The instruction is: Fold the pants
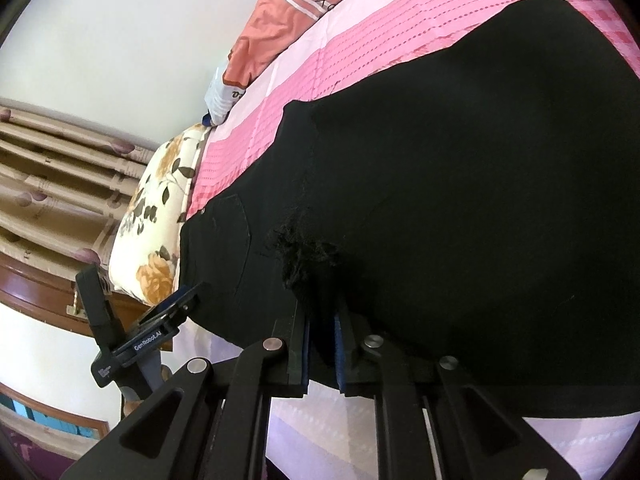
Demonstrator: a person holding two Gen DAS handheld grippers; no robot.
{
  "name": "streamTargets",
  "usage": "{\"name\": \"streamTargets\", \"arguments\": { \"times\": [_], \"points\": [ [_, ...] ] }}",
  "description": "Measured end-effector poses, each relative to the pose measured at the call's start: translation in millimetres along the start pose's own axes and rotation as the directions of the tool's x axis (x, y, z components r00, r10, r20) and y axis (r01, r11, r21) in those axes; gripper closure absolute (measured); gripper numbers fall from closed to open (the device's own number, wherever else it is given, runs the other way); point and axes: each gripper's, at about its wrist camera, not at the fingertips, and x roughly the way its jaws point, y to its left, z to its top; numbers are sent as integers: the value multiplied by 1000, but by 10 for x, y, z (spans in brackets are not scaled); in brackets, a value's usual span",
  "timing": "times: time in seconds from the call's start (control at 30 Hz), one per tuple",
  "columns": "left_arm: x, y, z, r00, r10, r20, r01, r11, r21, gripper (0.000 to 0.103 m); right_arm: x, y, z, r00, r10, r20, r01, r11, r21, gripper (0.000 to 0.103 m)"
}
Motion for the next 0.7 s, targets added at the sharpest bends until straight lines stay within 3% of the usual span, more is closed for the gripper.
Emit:
{"name": "streamTargets", "arguments": {
  "times": [0.43,0.7],
  "points": [
    [21,0,2,1000,7,-13,-7,1000,5,12,116,-28,-42,992,105,-65,-101,994,49,74],
    [29,17,-3,1000,10,-15,-10,1000,5,12,133,-66,-95,960,261,-103,-249,961,119,74]
  ]
}}
